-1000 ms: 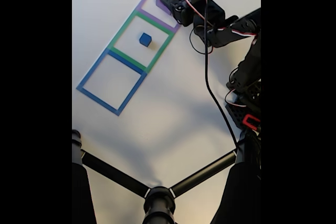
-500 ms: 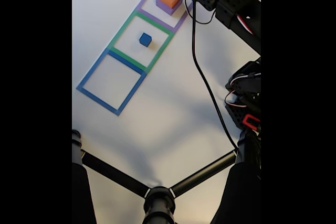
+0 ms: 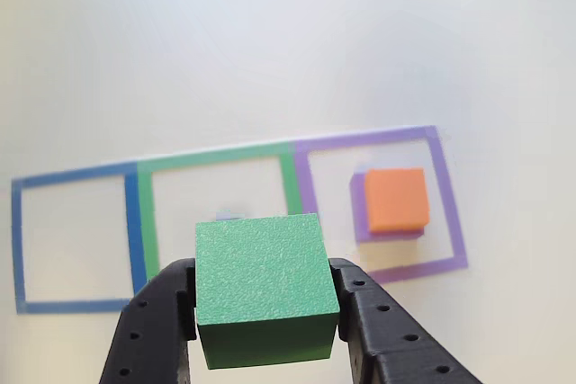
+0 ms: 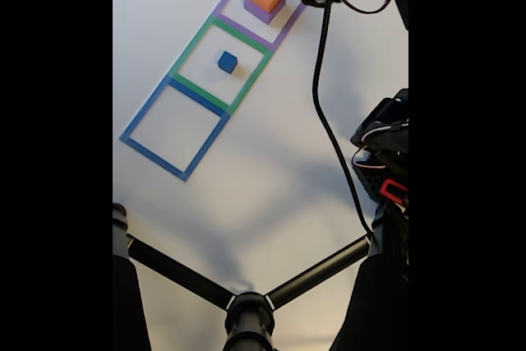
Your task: Tower of hanoi
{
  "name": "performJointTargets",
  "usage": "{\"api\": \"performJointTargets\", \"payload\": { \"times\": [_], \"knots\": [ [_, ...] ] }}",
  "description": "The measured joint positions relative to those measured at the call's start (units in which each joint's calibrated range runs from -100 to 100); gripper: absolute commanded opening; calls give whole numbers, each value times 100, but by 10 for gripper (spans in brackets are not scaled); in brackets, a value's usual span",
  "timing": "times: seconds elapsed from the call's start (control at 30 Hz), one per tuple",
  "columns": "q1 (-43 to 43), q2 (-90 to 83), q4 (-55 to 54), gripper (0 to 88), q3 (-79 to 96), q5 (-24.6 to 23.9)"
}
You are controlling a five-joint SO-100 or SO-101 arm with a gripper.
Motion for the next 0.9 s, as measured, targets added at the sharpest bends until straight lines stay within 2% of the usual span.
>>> {"api": "performJointTargets", "payload": {
  "times": [0.2, 0.6, 0.77, 0.9],
  "knots": [
    [-399, -235, 399, 66, -52, -75],
    [-1338, -530, 343, 67, 585, 0],
    [-1737, -992, -279, 68, 1711, 0],
    [-1827, -1412, -1499, 68, 3336, -19]
  ]
}}
